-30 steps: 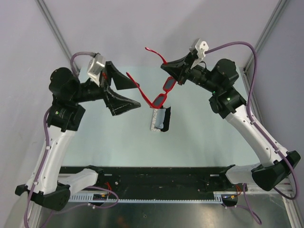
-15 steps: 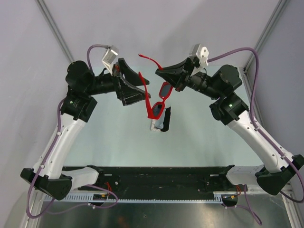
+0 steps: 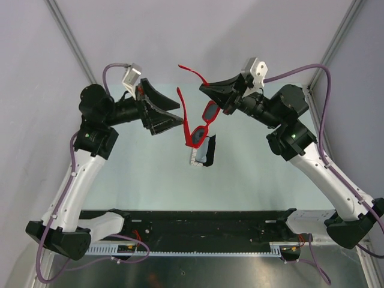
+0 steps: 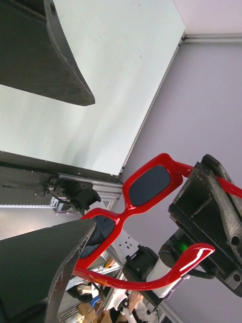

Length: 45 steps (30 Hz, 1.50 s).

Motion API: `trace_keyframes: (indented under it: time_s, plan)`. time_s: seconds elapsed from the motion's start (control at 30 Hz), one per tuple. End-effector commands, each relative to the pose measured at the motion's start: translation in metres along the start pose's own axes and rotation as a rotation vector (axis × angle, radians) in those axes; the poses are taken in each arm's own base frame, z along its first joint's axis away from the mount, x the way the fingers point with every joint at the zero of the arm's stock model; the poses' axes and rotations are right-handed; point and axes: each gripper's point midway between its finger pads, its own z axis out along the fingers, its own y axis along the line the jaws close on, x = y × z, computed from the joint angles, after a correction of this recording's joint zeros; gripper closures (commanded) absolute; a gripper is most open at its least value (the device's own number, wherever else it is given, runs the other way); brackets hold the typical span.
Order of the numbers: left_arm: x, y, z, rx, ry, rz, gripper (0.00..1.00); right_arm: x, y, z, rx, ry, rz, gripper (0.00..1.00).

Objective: Organize the sunglasses

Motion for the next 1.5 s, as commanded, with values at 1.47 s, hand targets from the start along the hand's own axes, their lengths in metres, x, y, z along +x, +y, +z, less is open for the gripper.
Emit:
trace_keyframes:
  time_s: [1.47]
  plan:
    - [-0.004, -0.039, 0.022, 0.236, 0.019, 0.032, 0.00, -0.019, 0.033, 0.013, -0.079, -0.088, -0.027, 1.00]
